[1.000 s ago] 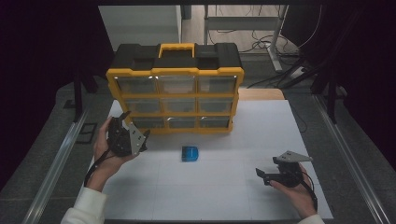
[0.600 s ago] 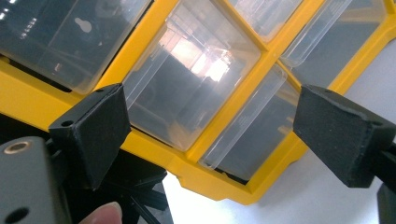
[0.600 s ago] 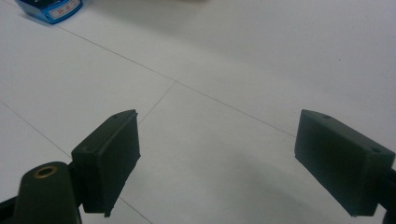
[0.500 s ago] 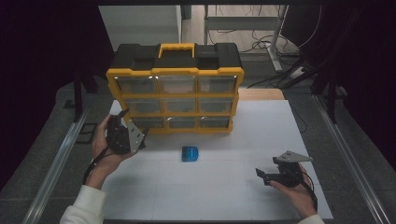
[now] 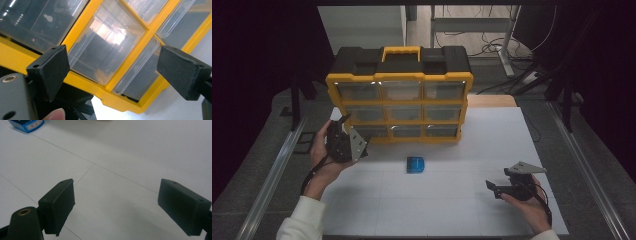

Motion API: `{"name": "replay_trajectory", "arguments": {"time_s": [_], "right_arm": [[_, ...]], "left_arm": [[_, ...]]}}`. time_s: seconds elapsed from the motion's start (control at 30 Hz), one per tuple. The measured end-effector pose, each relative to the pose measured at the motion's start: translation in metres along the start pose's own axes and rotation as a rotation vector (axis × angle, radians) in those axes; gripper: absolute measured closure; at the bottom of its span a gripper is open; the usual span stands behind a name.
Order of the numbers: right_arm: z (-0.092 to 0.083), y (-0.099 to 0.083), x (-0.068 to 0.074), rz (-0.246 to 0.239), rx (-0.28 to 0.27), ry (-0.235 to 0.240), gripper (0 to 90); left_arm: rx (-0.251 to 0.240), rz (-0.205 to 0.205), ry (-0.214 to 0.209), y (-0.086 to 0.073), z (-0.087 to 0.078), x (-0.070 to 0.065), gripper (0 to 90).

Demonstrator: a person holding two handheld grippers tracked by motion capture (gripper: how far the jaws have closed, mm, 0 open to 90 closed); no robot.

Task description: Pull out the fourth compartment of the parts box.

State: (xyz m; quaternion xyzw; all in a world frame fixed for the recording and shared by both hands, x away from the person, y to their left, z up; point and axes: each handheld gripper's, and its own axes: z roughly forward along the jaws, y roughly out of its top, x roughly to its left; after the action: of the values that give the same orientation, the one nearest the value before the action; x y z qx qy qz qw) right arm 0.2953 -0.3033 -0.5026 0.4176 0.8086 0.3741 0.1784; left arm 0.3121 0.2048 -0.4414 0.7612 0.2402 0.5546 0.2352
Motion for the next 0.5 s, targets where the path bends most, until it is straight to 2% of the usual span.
{"name": "replay_trajectory", "arguments": {"time_s": [0.5], "right_arm": [[-0.0002,0.0001,0.0,0.0,-0.001,-0.001,14.5]], "left_arm": [[-0.003,0.02,0.005,0.0051,0.0062,0.0021,11.3]]}}
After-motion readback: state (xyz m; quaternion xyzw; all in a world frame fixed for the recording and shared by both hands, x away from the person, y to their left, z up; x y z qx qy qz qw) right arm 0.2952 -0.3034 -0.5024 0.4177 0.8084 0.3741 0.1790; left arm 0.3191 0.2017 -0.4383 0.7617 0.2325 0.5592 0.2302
